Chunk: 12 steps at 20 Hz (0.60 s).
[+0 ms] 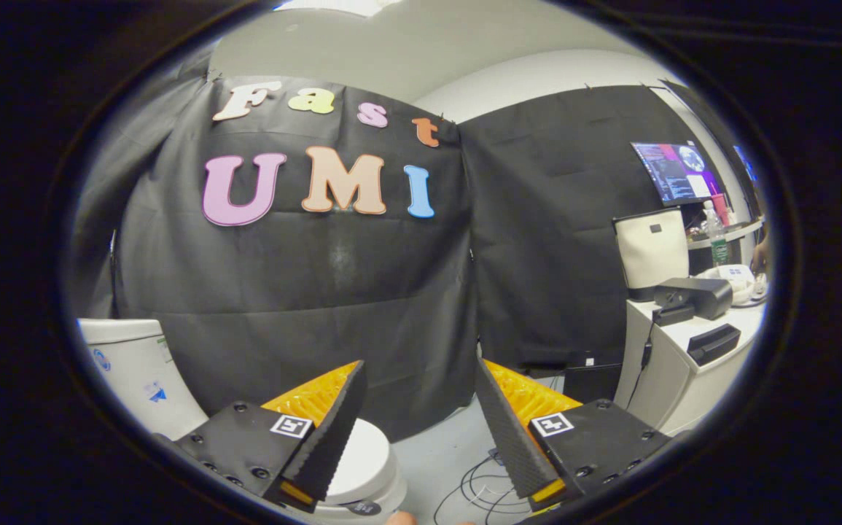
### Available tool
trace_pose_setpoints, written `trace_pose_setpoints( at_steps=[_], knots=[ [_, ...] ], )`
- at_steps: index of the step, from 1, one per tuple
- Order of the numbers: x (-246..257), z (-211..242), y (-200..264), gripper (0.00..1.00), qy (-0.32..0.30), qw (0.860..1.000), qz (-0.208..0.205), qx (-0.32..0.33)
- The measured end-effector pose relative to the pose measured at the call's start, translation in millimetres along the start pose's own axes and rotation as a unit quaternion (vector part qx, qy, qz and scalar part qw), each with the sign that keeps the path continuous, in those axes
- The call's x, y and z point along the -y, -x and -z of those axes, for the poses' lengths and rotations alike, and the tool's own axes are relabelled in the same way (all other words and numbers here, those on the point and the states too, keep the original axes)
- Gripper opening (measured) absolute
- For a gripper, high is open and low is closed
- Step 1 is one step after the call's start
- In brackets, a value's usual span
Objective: Open the toilet lid.
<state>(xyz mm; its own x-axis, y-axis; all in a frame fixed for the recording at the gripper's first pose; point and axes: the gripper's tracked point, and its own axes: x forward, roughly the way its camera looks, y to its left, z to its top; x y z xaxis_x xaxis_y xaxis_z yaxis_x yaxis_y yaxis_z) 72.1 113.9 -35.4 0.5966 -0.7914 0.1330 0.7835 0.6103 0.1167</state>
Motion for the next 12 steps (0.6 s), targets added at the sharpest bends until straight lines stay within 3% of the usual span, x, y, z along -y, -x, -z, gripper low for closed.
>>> trace_pose_setpoints(
  at_steps=[12],
  knots=[
    [-9, 6, -2, 0.93, 0.001, 1.000, -0.007, -0.003]
  ],
)
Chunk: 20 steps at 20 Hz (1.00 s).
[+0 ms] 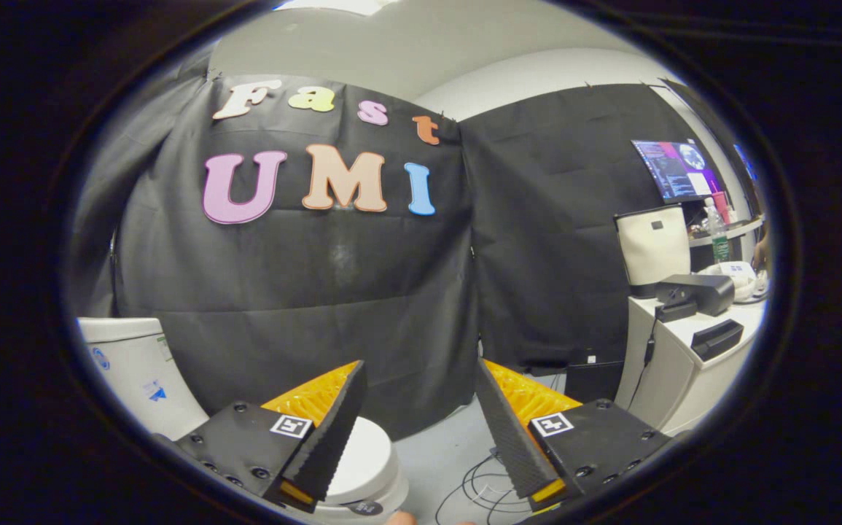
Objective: Open the toilet lid.
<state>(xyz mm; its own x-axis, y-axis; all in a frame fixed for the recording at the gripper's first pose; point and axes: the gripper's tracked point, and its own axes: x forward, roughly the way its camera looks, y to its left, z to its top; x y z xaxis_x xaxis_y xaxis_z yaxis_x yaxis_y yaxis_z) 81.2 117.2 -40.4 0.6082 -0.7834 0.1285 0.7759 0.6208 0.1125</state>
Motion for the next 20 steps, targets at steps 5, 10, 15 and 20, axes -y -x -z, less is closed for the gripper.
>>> trace_pose_setpoints(
  at_steps=[5, 10, 15, 20],
  knots=[
    [-8, -1, -5, 0.94, 0.001, 1.000, -0.012, 0.003],
    [-4, 2, -4, 0.93, -0.009, 1.000, -0.007, 0.000],
    [2, 13, -5, 0.93, -0.035, 0.999, 0.000, -0.013],
    [7, 25, -4, 0.96, -0.064, 0.998, 0.005, -0.025]
  ],
)
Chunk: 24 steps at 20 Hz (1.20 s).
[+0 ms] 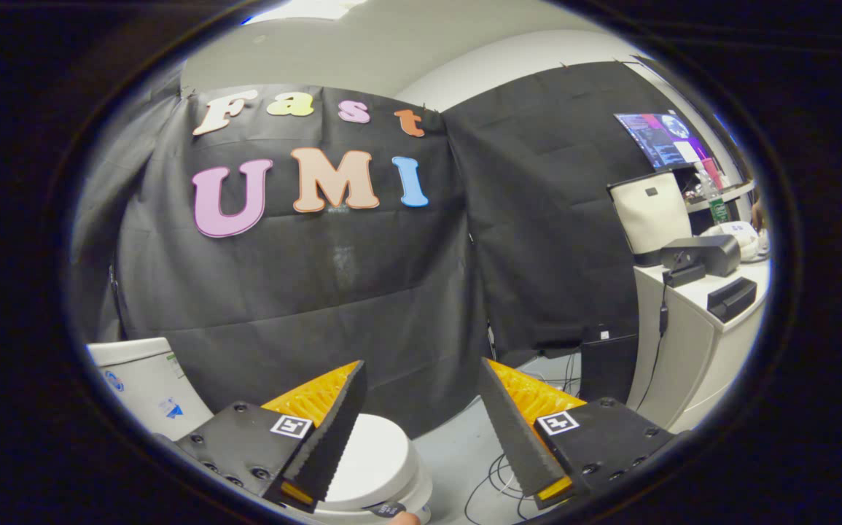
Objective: Open the toilet lid.
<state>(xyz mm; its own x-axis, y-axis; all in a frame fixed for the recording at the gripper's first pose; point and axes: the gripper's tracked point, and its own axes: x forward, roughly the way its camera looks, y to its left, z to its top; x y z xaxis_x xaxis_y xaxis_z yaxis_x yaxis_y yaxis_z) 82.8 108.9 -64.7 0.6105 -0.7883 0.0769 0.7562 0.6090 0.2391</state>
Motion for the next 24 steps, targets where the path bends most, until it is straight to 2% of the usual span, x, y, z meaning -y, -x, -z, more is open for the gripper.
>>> trace_pose_setpoints(
  at_steps=[14, 16, 19, 24],
  knots=[
    [9, 7, 0, 0.96, 0.000, 1.000, 0.024, 0.005],
    [15, 16, 0, 0.96, -0.014, 0.999, 0.031, -0.003],
    [16, 41, 2, 0.96, -0.054, 0.998, 0.034, -0.024],
    [8, 67, 7, 0.94, -0.191, 0.981, 0.010, -0.021]
  ],
)
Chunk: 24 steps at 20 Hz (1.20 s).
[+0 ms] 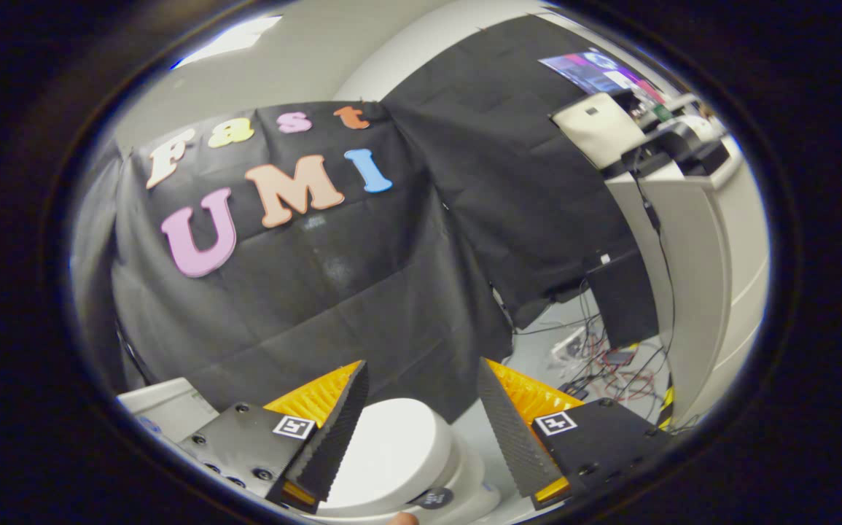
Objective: Open the toilet lid.
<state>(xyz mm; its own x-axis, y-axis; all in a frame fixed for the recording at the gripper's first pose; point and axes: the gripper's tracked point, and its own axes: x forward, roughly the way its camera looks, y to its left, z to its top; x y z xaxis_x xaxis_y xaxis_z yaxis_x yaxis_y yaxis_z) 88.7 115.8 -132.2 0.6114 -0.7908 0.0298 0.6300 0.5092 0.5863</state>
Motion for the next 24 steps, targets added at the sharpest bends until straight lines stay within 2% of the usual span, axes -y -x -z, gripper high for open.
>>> trace_pose_setpoints(
  at_steps=[5, 9, 16, 24],
  knots=[
    [10, 21, 6, 0.93, -0.082, 0.997, 0.000, 0.011],
    [17, 42, 8, 0.93, -0.113, 0.993, 0.010, -0.008],
    [23, 73, 13, 0.91, -0.196, 0.980, 0.008, -0.030],
    [32, 98, 14, 0.87, -0.210, 0.976, 0.034, -0.045]
  ],
)
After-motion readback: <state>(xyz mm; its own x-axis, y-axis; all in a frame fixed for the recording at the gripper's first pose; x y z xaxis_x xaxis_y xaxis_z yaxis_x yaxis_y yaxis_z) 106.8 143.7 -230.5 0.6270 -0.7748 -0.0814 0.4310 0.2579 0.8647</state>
